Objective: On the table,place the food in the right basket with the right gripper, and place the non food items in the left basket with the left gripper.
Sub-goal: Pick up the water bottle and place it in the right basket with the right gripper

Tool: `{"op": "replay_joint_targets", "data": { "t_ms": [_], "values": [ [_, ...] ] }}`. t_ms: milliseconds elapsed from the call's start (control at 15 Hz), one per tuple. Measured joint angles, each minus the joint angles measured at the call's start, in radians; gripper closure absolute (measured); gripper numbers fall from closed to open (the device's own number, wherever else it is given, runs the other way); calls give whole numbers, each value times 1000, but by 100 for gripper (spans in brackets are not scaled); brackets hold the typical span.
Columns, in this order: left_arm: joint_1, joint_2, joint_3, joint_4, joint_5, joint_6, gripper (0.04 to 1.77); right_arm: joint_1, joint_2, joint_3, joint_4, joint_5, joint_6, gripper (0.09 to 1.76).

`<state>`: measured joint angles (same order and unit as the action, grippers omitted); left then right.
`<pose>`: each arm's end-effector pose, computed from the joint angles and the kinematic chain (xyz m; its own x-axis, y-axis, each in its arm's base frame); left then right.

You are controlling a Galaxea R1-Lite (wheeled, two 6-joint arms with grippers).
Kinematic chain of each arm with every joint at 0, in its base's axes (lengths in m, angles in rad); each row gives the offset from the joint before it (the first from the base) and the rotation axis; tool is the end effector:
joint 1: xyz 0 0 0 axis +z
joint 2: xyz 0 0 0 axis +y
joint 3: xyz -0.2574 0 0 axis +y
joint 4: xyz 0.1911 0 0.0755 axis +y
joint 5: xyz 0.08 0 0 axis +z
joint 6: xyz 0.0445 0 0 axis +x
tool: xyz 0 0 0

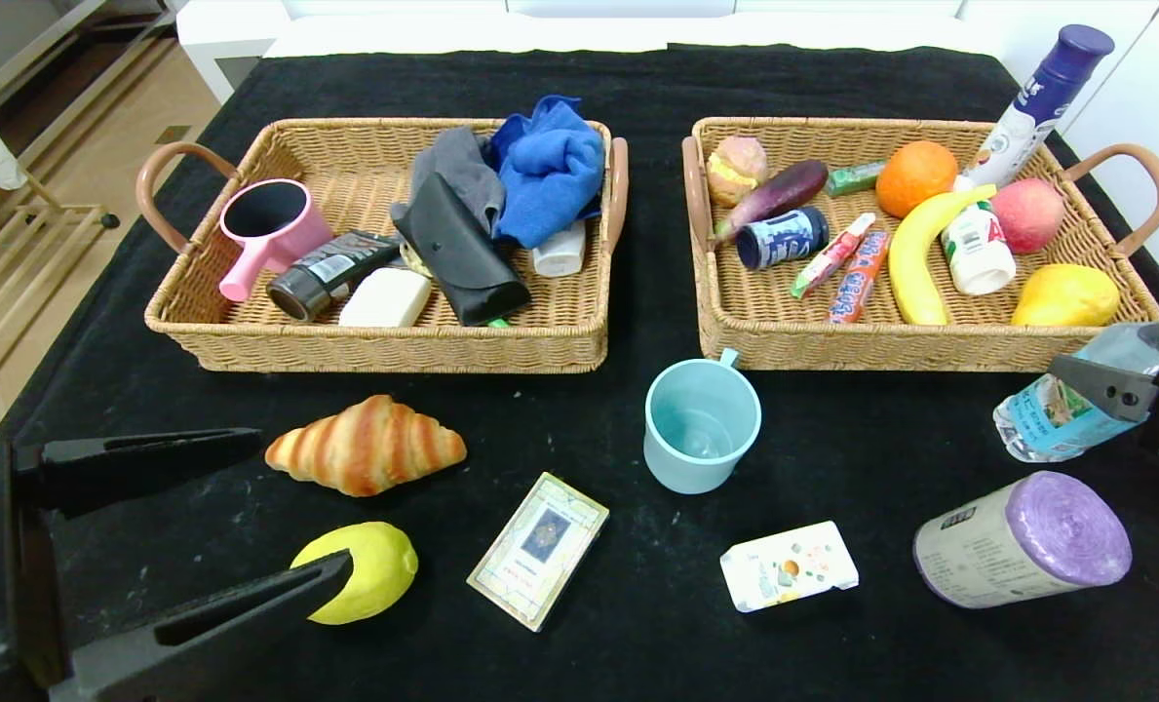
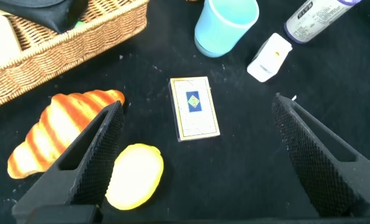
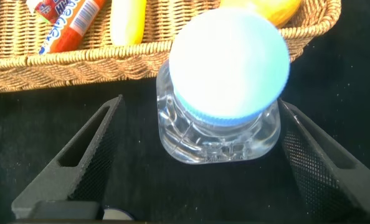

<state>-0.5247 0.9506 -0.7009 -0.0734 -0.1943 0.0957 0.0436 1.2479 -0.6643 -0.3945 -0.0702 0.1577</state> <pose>0.1480 -0.0956 0.2137 0.7393 -0.6510 -0.1721 0.6675 0.7421 0.0604 0.2415 0.0074 0.1784 0.9819 -0.0274 -0.1875 0.0545 0.9885 0.1412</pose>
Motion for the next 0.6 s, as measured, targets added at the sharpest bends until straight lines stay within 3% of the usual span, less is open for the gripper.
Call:
{"op": "replay_joint_targets", "data": {
  "t_ms": [67,267,400,600],
  "values": [
    [0,0,0,0,0,0,9,0,1,1,-1,0,0,14],
    [0,0,0,0,0,7,9,-5,8,4,-26,0,0,59],
    [0,0,3,-1,-2,10,9,-9,19,12,-51,0,0,80],
    [0,-1,6,-2,-3,13,9,-10,27,16,-55,1,0,83]
  ]
}}
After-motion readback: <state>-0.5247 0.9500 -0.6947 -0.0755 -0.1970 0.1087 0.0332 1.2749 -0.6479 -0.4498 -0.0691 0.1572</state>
